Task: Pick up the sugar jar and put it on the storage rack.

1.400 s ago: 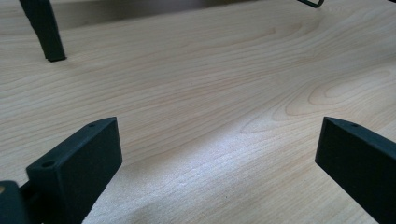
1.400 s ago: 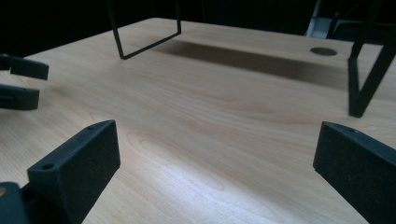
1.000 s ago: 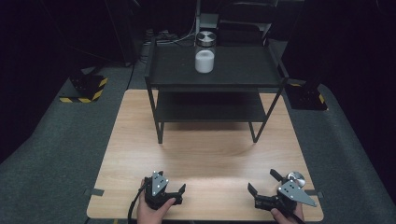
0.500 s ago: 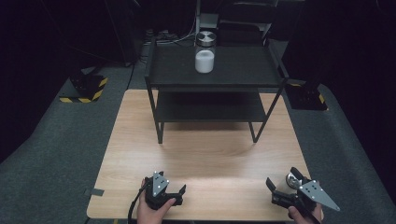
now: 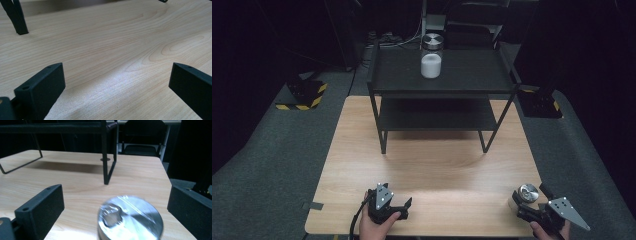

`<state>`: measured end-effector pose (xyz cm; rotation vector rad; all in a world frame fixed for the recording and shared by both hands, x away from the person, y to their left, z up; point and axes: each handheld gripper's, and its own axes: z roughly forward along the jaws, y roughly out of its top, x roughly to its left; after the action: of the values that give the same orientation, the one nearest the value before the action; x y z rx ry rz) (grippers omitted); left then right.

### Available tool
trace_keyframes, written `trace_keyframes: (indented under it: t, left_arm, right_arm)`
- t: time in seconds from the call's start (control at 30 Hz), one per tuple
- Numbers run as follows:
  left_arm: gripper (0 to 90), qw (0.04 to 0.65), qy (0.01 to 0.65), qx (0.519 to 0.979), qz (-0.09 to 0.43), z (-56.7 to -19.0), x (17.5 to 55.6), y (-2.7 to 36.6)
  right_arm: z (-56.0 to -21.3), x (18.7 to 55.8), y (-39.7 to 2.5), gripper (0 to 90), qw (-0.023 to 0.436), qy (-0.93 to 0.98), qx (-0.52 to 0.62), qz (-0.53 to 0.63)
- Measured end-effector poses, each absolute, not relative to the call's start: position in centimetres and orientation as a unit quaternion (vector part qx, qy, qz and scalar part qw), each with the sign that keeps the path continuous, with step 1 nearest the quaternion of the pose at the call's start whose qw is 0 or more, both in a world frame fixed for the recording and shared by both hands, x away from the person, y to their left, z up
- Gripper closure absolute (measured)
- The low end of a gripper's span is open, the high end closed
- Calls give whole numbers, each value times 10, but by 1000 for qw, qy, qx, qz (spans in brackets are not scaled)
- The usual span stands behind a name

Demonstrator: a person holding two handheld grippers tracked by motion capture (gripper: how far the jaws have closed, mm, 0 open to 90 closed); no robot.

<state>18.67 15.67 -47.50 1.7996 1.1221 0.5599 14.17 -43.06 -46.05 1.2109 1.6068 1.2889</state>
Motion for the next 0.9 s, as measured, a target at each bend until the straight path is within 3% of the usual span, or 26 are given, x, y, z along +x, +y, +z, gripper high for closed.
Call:
trace_keyframes:
  t: [0.5, 0.9]
  left_arm:
    - [7, 462, 455, 728, 225, -476, 188, 159]
    - [7, 463, 455, 727, 224, -476, 188, 159]
  right_arm:
    - [-480, 136, -440, 24, 355, 634, 494, 478]
    - [-500, 140, -448, 148, 341, 633, 491, 492]
